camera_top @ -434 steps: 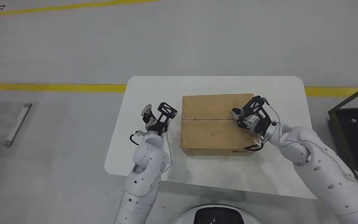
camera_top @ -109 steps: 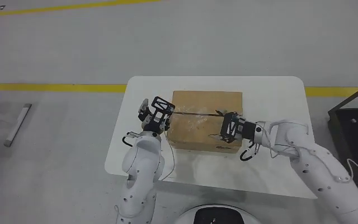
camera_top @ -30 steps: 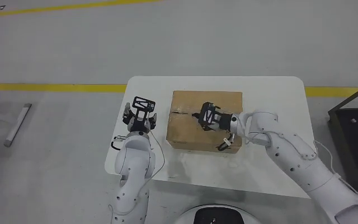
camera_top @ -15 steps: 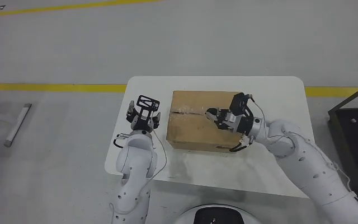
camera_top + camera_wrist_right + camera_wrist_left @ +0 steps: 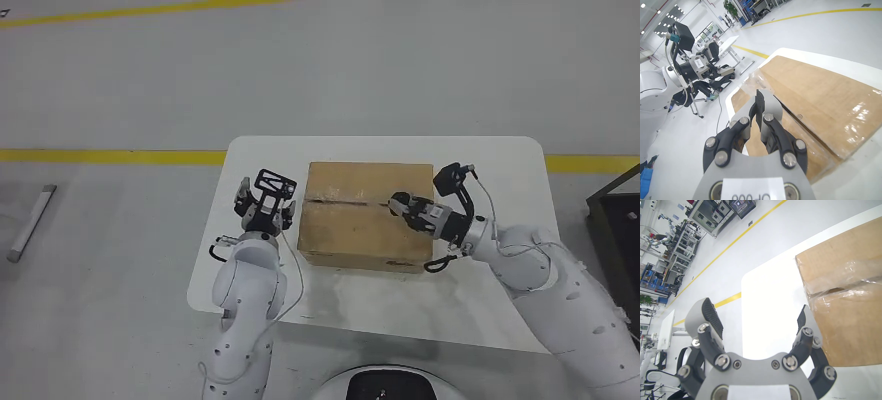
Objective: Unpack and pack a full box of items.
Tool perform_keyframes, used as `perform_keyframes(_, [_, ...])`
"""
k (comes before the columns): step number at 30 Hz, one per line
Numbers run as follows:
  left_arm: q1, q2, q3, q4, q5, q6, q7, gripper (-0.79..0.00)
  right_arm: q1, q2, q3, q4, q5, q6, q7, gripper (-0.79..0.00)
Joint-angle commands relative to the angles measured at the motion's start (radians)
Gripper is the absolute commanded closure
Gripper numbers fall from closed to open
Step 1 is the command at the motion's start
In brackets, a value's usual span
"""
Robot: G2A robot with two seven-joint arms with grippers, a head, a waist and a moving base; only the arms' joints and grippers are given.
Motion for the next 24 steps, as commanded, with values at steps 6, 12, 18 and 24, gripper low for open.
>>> perform_keyframes(6, [0.000,0.000,0.000,0.000,0.000,0.000,0.000,-0.785,0.000,0.000,0.000,0.001,0.002,-0.001,-0.001,0.000])
perform_keyframes(12, [0.000,0.000,0.000,0.000,0.000,0.000,0.000,-0.785,-0.050,-0.002,0.027,-0.032,0.033,0.096,-0.080,0.000])
perform_keyframes(18, [0.000,0.000,0.000,0.000,0.000,0.000,0.000,-0.785,-0.115,0.000,0.068,-0.070,0.080,0.239,-0.087,0.000])
perform_keyframes(24, [0.000,0.000,0.000,0.000,0.000,0.000,0.000,-0.785,-0.149,0.002,0.091,-0.104,0.087,0.312,-0.072,0.000])
